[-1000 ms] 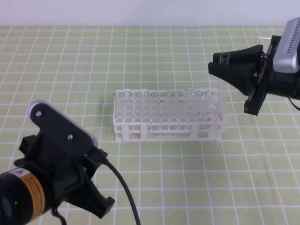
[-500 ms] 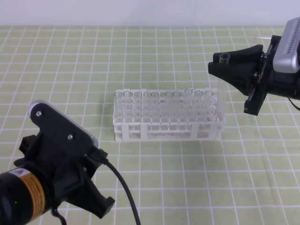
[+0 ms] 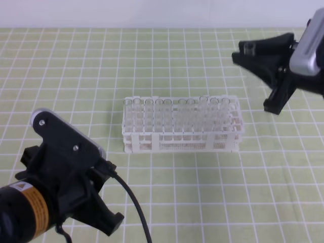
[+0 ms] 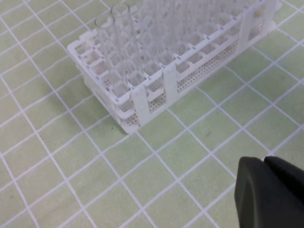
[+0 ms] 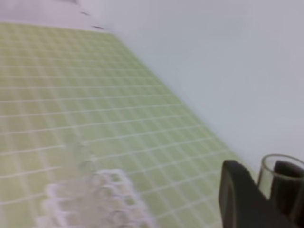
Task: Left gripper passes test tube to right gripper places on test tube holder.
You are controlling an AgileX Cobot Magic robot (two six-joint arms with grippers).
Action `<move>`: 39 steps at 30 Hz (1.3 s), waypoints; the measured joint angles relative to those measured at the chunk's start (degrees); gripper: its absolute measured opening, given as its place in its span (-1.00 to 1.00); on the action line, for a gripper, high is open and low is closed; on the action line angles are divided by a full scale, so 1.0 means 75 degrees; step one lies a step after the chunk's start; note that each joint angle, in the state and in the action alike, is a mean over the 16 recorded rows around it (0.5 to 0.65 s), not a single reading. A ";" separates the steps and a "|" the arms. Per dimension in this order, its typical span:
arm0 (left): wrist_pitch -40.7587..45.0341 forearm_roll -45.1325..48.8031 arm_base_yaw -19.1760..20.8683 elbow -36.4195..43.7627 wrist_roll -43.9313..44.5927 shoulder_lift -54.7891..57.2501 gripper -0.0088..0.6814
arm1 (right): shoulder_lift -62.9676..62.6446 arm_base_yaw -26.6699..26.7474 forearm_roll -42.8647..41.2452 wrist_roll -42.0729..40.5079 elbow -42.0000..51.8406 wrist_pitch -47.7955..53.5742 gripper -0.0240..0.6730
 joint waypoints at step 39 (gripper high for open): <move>0.0006 -0.0006 0.0000 0.0000 0.0000 0.0000 -0.98 | -0.0762 0.3038 -1.0039 1.4666 0.0700 -1.0045 -0.90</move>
